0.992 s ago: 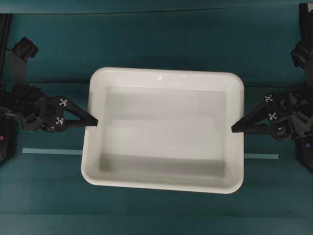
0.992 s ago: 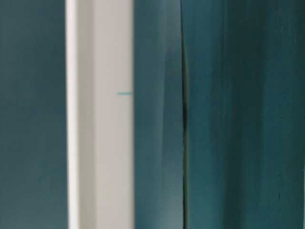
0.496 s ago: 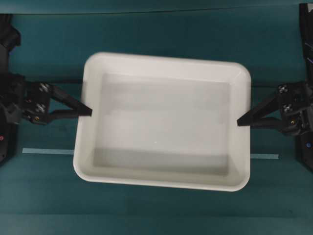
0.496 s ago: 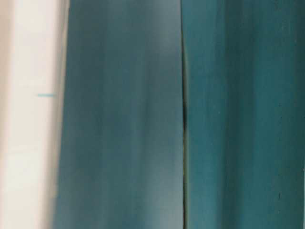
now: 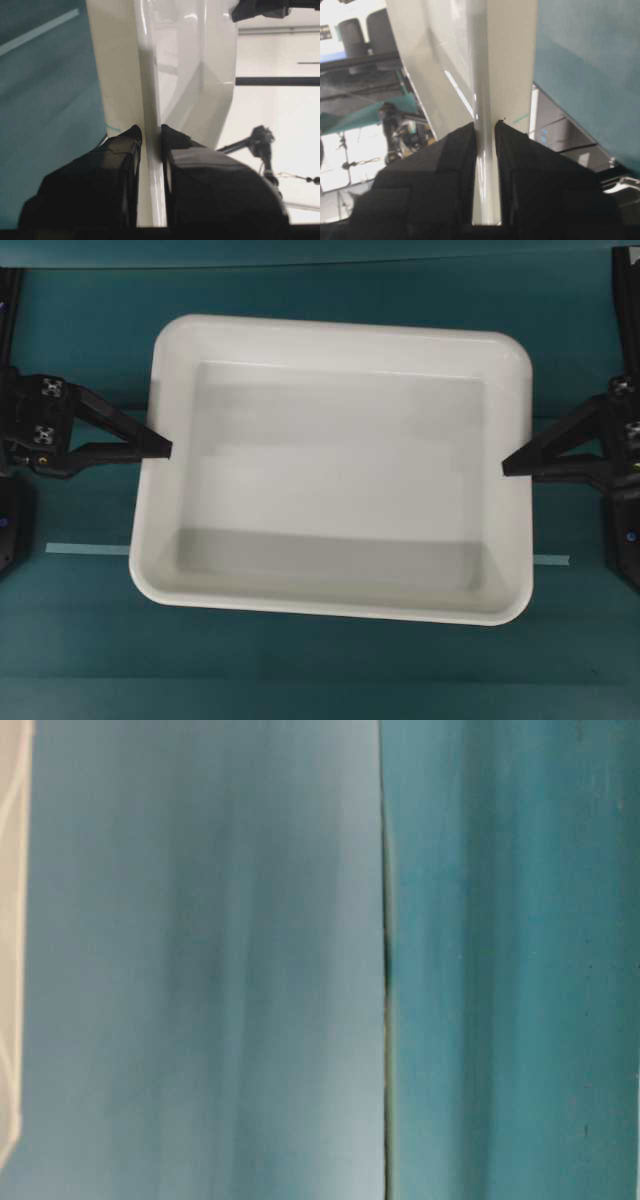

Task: Lift the white case with both hands.
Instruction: 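Lift the gripped tray upward with both grippers together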

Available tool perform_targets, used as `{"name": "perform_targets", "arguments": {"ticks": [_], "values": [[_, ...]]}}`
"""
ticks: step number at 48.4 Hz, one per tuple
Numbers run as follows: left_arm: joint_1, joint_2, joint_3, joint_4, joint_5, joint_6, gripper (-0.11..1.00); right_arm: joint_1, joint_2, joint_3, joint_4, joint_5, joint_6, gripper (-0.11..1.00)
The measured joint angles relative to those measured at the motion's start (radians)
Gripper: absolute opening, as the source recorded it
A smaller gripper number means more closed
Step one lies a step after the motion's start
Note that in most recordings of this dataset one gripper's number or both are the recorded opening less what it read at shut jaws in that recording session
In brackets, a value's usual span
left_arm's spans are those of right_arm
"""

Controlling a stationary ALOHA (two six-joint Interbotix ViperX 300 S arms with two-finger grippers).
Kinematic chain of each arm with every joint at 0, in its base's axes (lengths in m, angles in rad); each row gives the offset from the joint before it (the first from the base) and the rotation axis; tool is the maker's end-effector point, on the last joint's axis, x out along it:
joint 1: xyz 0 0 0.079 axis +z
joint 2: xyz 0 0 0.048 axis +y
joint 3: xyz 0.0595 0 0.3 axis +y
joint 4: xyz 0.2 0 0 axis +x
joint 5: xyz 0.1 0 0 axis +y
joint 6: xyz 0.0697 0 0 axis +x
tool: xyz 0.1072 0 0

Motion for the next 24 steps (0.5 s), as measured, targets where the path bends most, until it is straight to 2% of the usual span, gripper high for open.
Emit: {"name": "perform_targets", "arguments": {"ticks": [24], "values": [[-0.003, 0.0, -0.172, 0.002, 0.055, -0.002, 0.08, 0.0, -0.002, -0.121, 0.002, 0.037, 0.035, 0.11]]}}
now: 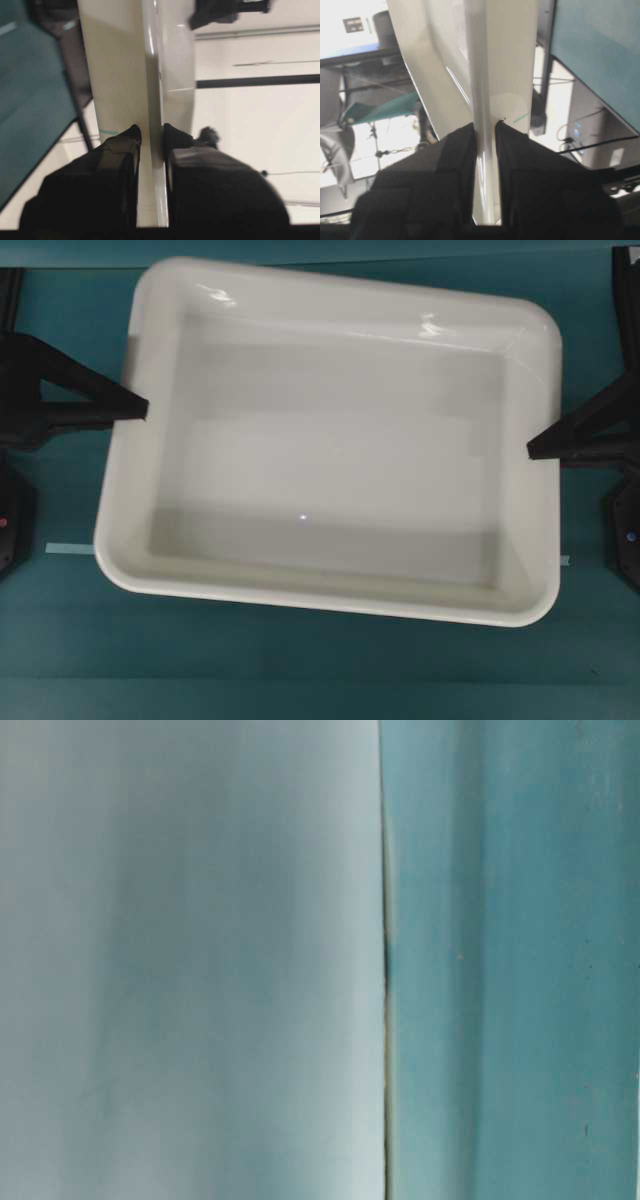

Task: Lift the white case with both hands.
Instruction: 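Lift the gripped tray upward with both grippers together, then lower the held tray back down onto the table with both grippers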

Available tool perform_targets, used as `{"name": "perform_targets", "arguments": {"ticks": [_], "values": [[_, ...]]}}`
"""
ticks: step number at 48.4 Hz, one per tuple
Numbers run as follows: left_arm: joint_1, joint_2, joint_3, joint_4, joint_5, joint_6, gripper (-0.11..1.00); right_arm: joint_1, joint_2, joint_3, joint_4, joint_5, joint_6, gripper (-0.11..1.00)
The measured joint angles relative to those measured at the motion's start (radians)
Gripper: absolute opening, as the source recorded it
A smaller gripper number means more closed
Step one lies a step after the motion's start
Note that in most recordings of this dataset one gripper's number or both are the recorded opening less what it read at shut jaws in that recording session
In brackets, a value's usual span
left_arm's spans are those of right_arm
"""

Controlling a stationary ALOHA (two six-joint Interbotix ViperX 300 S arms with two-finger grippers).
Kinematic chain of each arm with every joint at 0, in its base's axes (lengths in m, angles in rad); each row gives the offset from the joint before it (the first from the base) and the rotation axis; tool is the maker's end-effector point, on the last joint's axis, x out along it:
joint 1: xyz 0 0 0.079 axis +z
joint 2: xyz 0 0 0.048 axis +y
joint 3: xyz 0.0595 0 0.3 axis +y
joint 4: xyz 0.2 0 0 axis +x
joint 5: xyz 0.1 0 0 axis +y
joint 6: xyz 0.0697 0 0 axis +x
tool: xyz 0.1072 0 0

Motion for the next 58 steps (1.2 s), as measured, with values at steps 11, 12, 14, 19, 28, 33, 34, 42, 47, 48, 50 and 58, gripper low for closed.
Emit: {"name": "perform_targets", "arguments": {"ticks": [11, 12, 14, 19, 28, 33, 34, 42, 47, 48, 50, 58], "values": [[0.0, 0.0, -0.035, 0.0, 0.005, 0.0, 0.08, 0.0, 0.003, -0.095, 0.0, -0.002, 0.002, 0.11], [0.002, 0.0, -0.037, -0.002, 0.009, 0.0, 0.08, 0.0, 0.005, -0.104, -0.002, -0.002, 0.002, 0.11], [0.002, 0.0, -0.037, 0.0, 0.011, 0.0, 0.08, 0.0, 0.009, -0.118, -0.003, 0.0, 0.003, 0.11], [0.0, 0.0, -0.038, 0.0, 0.014, 0.0, 0.08, 0.0, 0.017, -0.144, -0.003, 0.008, 0.003, 0.11], [0.0, 0.002, -0.046, 0.0, 0.014, 0.002, 0.08, 0.0, 0.018, -0.155, -0.005, 0.017, 0.003, 0.11], [0.0, 0.0, -0.054, 0.0, 0.015, 0.002, 0.08, 0.0, 0.018, -0.155, -0.003, 0.018, 0.003, 0.11], [0.0, 0.002, -0.054, -0.002, 0.014, 0.002, 0.08, 0.0, 0.018, -0.153, -0.003, 0.018, 0.003, 0.11], [0.0, 0.0, -0.049, 0.0, 0.031, 0.002, 0.08, 0.0, 0.018, -0.127, -0.003, 0.041, 0.003, 0.11], [0.003, 0.002, 0.0, 0.0, 0.038, 0.002, 0.08, 0.0, 0.018, -0.087, -0.005, 0.057, 0.002, 0.11], [0.003, 0.002, 0.012, 0.002, 0.038, 0.0, 0.08, 0.0, 0.018, -0.081, -0.003, 0.057, 0.002, 0.11], [0.008, 0.002, 0.038, 0.002, 0.038, 0.0, 0.08, 0.0, 0.018, -0.064, -0.005, 0.057, -0.003, 0.11], [0.034, 0.018, 0.129, 0.005, 0.02, 0.0, 0.08, -0.002, 0.023, 0.005, -0.017, 0.057, -0.038, 0.11]]}}
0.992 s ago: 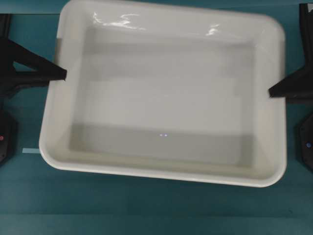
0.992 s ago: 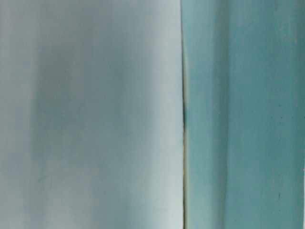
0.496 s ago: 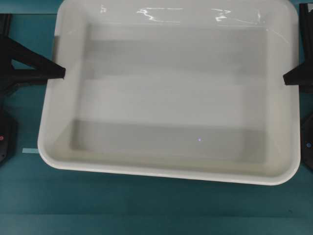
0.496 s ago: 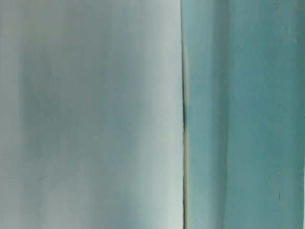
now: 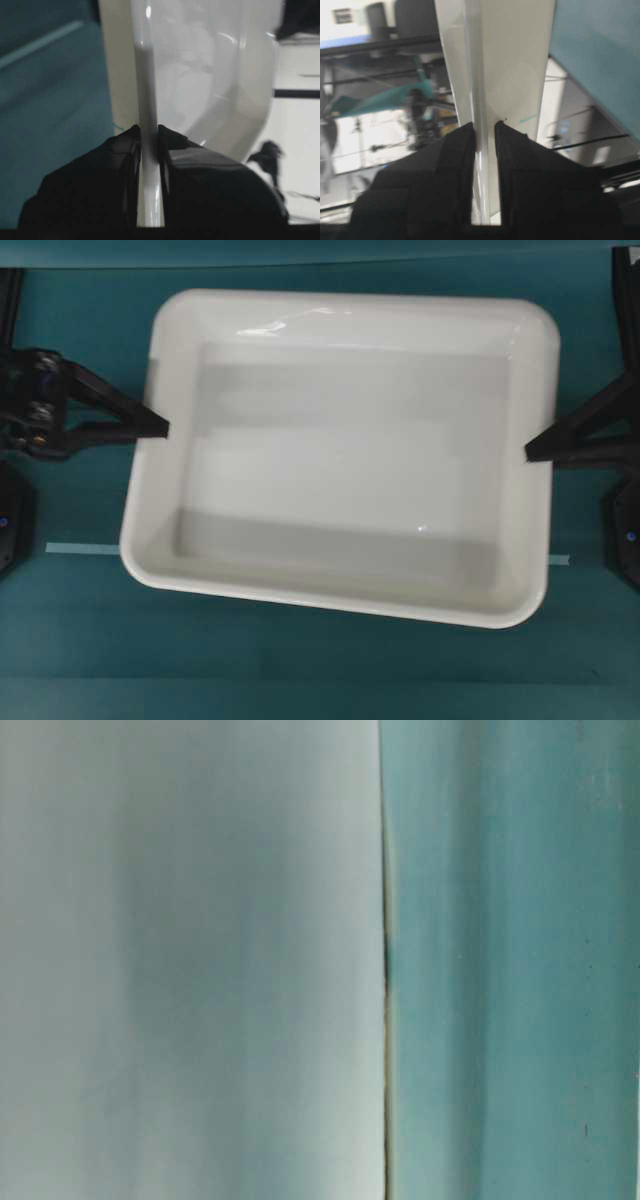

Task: Lift the white case with both hands.
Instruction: 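Lower the held tray back down onto the table with both grippers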

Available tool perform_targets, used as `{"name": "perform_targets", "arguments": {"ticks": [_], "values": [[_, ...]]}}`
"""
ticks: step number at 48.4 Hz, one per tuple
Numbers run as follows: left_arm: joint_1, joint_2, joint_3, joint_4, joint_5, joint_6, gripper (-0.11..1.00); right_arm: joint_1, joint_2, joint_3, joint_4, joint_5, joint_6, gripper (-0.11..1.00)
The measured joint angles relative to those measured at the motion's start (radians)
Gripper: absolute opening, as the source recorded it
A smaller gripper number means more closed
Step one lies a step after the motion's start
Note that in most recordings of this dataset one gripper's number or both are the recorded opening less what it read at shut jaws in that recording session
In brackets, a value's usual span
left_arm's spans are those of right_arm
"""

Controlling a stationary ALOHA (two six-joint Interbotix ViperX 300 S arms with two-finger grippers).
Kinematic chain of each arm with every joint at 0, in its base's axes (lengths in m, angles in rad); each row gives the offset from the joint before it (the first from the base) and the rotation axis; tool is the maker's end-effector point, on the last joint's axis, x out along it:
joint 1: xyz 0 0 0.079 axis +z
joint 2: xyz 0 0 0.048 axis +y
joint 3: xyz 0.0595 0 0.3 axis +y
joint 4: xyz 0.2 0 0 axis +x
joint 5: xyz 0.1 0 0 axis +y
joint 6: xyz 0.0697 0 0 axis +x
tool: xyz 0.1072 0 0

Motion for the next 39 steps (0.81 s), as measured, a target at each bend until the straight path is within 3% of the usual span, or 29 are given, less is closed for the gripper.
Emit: {"name": "perform_targets", "arguments": {"ticks": [10, 21, 30, 39], "values": [[0.015, 0.034, 0.077, 0.002, -0.031, 0.002, 0.08, 0.0, 0.021, 0.137, -0.003, -0.005, -0.018, 0.11], [0.014, 0.067, 0.13, 0.002, -0.063, -0.021, 0.08, -0.011, 0.049, 0.27, -0.006, -0.094, -0.04, 0.11], [0.012, 0.106, 0.225, 0.0, -0.133, -0.087, 0.08, -0.018, 0.066, 0.328, -0.006, -0.149, -0.044, 0.11], [0.012, 0.143, 0.268, -0.005, -0.202, -0.091, 0.07, -0.02, 0.097, 0.376, -0.006, -0.193, -0.064, 0.11]]}}
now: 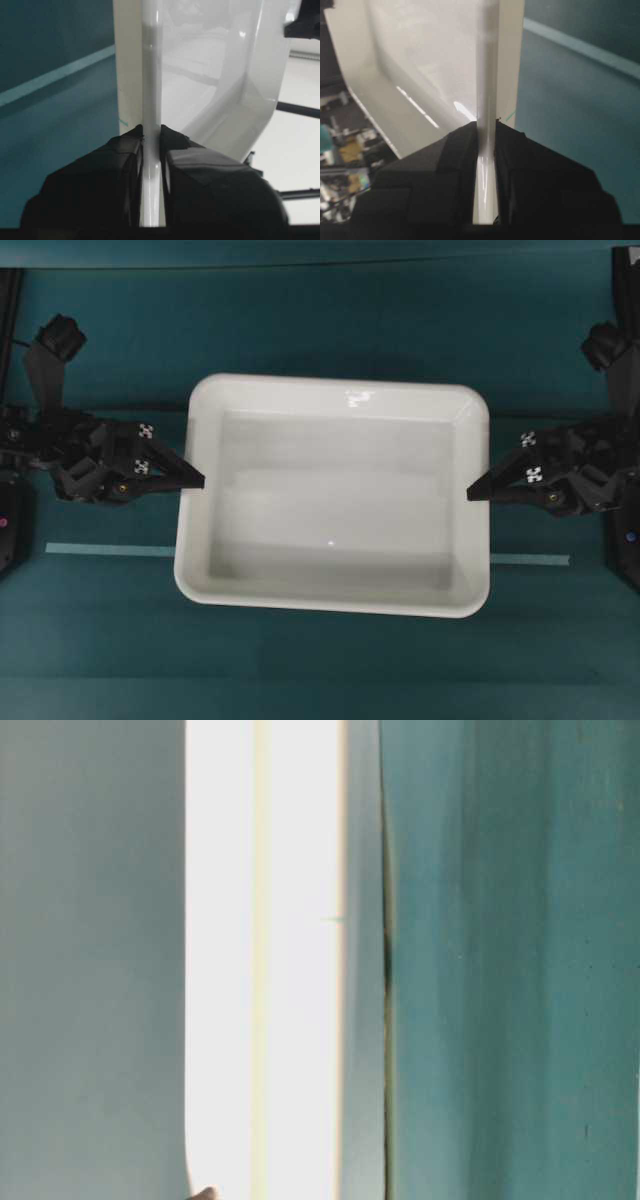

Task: Lift the white case with both hands.
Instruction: 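Lower the held tray back down onto the table with both grippers, then open both grippers to release the tray rims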

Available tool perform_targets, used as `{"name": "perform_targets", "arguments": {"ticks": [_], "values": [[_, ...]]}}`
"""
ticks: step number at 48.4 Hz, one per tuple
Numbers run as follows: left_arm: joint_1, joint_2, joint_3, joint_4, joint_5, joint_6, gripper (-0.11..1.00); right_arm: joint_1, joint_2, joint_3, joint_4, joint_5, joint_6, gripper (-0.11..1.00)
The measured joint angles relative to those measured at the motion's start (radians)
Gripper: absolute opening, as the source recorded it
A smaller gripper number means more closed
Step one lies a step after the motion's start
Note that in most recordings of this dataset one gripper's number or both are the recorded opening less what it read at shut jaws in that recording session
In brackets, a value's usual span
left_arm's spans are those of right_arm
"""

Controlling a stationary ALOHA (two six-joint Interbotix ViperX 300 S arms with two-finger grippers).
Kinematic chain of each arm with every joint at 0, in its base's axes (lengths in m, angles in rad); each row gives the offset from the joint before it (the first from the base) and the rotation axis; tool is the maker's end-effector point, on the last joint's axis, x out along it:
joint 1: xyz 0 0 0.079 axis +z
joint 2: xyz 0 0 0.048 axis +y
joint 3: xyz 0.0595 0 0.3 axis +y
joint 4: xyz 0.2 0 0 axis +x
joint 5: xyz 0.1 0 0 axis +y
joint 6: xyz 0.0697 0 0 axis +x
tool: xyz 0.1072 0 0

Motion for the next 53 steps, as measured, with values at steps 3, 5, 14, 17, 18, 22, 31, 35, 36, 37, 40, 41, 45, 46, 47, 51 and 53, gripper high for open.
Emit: {"name": "perform_targets", "arguments": {"ticks": [3, 5, 14, 17, 18, 22, 31, 35, 36, 37, 40, 41, 45, 46, 47, 51, 53], "values": [[0.003, 0.018, 0.006, 0.0, -0.008, -0.002, 0.07, 0.0, 0.017, 0.011, 0.0, -0.011, -0.009, 0.11], [0.006, 0.032, 0.011, 0.0, -0.012, 0.0, 0.07, 0.0, 0.034, 0.018, -0.002, -0.018, -0.014, 0.11], [0.005, 0.086, 0.049, 0.0, -0.023, -0.006, 0.07, 0.0, 0.094, 0.028, 0.0, -0.043, -0.037, 0.11], [0.005, 0.104, 0.058, 0.0, -0.025, -0.008, 0.07, 0.0, 0.118, 0.031, 0.0, -0.054, -0.046, 0.11], [0.006, 0.11, 0.061, 0.0, -0.025, -0.008, 0.07, 0.0, 0.126, 0.032, 0.0, -0.057, -0.048, 0.11], [0.006, 0.138, 0.077, 0.0, -0.028, -0.008, 0.07, 0.0, 0.161, 0.037, 0.0, -0.074, -0.055, 0.11], [0.009, 0.183, 0.107, 0.0, -0.044, -0.008, 0.07, 0.0, 0.249, 0.037, 0.0, -0.104, -0.075, 0.11], [0.009, 0.196, 0.114, -0.002, -0.044, -0.008, 0.07, 0.0, 0.288, 0.035, -0.002, -0.12, -0.091, 0.11], [0.009, 0.202, 0.117, 0.0, -0.044, -0.006, 0.07, 0.0, 0.296, 0.034, -0.002, -0.121, -0.094, 0.11], [0.009, 0.206, 0.117, -0.002, -0.044, -0.006, 0.07, -0.002, 0.305, 0.032, 0.0, -0.123, -0.097, 0.11], [0.009, 0.221, 0.121, 0.0, -0.046, -0.006, 0.07, -0.002, 0.325, 0.031, 0.0, -0.124, -0.106, 0.11], [0.009, 0.225, 0.123, 0.0, -0.044, -0.006, 0.07, 0.0, 0.331, 0.029, 0.0, -0.124, -0.107, 0.11], [0.012, 0.25, 0.126, -0.002, -0.048, -0.006, 0.07, 0.0, 0.353, 0.025, -0.002, -0.126, -0.109, 0.11], [0.014, 0.258, 0.126, 0.0, -0.048, -0.006, 0.07, 0.0, 0.357, 0.025, -0.002, -0.127, -0.109, 0.11], [0.014, 0.262, 0.126, -0.002, -0.049, -0.006, 0.07, 0.0, 0.362, 0.025, 0.0, -0.127, -0.109, 0.11], [0.02, 0.29, 0.129, 0.0, -0.064, -0.005, 0.07, 0.0, 0.373, 0.028, 0.0, -0.127, -0.109, 0.11], [0.025, 0.302, 0.13, 0.0, -0.077, -0.005, 0.07, 0.0, 0.377, 0.029, 0.0, -0.127, -0.109, 0.11]]}}
